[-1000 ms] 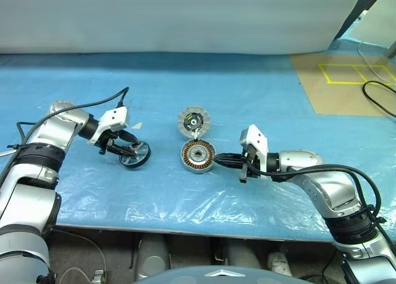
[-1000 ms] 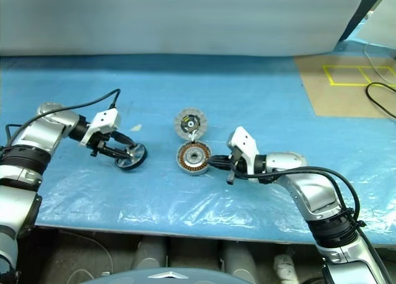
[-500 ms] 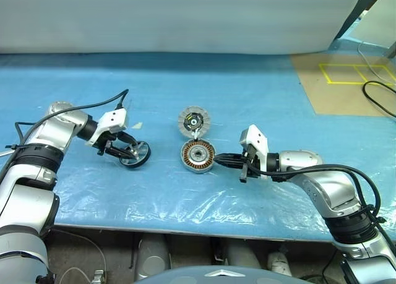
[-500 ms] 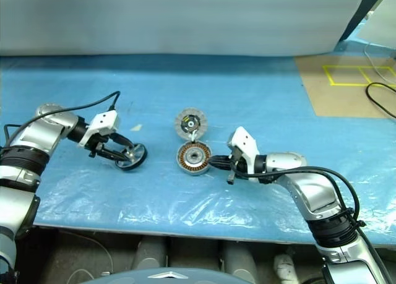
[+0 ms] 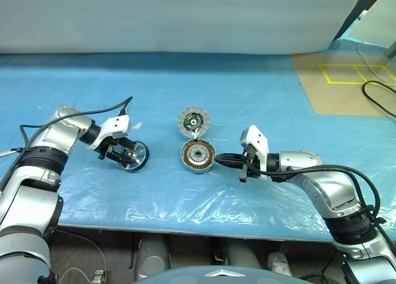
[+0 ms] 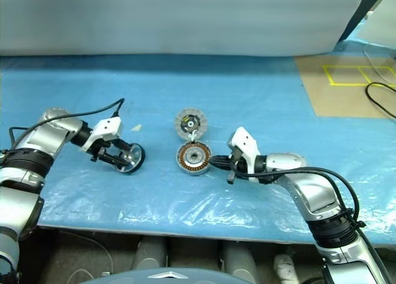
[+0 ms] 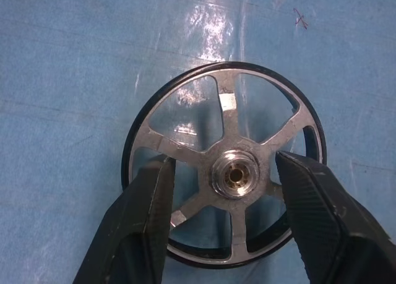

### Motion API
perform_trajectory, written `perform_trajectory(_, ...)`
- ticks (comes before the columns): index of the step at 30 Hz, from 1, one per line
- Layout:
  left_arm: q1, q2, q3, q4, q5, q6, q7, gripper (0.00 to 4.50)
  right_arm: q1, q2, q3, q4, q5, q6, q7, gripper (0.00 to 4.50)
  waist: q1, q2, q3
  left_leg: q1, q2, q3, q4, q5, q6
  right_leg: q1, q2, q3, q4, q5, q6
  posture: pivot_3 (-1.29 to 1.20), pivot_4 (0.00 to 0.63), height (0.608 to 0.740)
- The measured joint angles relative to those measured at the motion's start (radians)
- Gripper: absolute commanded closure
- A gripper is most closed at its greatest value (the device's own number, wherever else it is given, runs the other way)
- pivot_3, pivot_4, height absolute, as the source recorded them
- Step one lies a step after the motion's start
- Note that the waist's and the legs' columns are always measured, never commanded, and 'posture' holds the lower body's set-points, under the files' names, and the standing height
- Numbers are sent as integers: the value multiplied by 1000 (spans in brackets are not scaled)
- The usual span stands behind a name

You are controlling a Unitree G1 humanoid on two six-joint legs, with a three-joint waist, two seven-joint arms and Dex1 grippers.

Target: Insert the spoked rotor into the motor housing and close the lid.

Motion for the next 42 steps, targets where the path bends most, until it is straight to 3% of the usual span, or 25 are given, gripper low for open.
perform_trajectory(4, -1, -1, 12, 4, 2, -8, 10, 2781, 0, 1, 0, 0, -1, 1, -4, 4500, 1, 1, 0, 0, -1, 0, 0, 0, 0, 1, -1, 0, 0, 0, 0, 0, 150, 740)
perform_trajectory(10, 7, -3, 25, -2, 2, -25, 22, 3141, 0, 3, 2, 0, -1, 2, -11, 4500, 2, 1, -1, 1, -2, 0, 0, 0, 0, 3, -2, 1, 0, -1, -1, 0, 150, 740)
perform_trajectory(20, 43, -6, 64, -29, -13, -26, 32, 3145, -10, 3, 2, 4, -1, 2, -11, 4500, 2, 2, -1, 1, -2, 0, 0, 0, 0, 3, -2, 1, 0, -1, -1, 0, 150, 740)
perform_trajectory(25, 74, -27, 110, -66, -87, 40, 25, 3145, -19, 3, -7, 22, 4, 5, -18, 4500, 2, 2, -1, 1, -2, 0, 0, 0, 0, 2, -3, 0, 0, -1, -1, 0, 150, 740)
perform_trajectory(34, 118, -38, 218, -335, -276, 248, 37, 3145, -18, -35, -96, 12, 63, 23, 7, 4500, 1, 1, 0, 0, -2, 0, -2, 0, 0, 1, -2, 0, -1, -1, -1, 0, 150, 740)
perform_trajectory(42, 117, -124, 184, -518, -367, 392, 70, 3145, -3, -47, -123, -7, 74, 23, -2, 4500, 0, 1, 0, -1, -2, 0, -2, 0, 0, 1, -2, 0, -2, -1, -1, 0, 150, 740)
